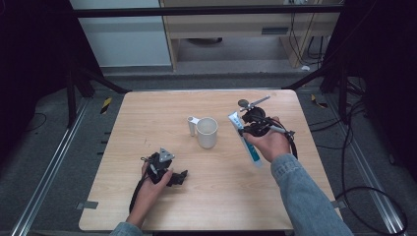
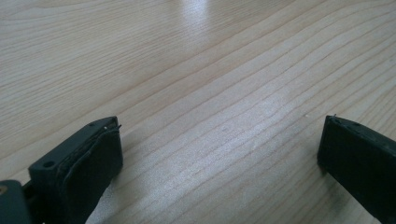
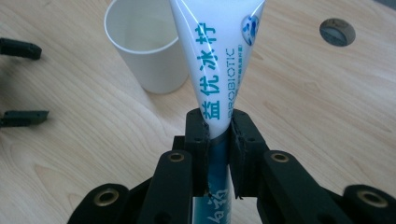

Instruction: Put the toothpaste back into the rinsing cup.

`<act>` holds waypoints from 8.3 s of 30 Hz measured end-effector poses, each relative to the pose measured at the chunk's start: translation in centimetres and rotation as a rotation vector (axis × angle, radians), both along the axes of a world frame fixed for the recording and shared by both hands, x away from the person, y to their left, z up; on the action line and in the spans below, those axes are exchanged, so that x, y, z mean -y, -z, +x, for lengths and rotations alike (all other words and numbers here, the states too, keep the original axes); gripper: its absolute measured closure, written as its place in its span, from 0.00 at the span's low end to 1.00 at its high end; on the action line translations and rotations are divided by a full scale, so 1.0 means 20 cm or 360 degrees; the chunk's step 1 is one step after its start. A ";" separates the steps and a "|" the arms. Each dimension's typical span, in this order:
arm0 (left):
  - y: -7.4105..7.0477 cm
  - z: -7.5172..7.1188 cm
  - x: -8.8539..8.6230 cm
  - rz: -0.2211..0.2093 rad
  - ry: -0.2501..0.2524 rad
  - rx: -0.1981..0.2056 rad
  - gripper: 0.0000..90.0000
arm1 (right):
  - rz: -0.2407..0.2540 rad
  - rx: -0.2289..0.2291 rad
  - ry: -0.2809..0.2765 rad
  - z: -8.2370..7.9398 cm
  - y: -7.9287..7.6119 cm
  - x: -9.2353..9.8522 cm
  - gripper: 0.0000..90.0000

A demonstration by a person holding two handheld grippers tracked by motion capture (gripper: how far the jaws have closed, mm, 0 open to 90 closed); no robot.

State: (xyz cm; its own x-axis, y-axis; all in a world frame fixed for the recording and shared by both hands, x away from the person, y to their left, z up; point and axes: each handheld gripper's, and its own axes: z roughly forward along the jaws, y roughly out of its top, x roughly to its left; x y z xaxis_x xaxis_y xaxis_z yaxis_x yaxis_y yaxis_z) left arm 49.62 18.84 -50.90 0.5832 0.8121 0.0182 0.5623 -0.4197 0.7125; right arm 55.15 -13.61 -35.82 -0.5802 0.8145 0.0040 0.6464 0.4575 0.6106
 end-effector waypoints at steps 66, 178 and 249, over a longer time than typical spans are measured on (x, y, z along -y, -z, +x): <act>0.00 -0.01 -0.01 0.0003 -0.0008 0.0002 0.00 | 0.0470 0.0653 0.0158 0.09 -0.18 -0.39 0.88; 0.00 0.00 -0.01 0.0001 0.0001 -0.0001 0.00 | 0.0522 0.0720 0.0410 0.13 0.24 -0.53 0.87; 0.00 0.00 -0.01 0.0001 0.0006 -0.0002 0.00 | 0.0591 0.0564 0.0409 0.16 0.34 -0.48 0.86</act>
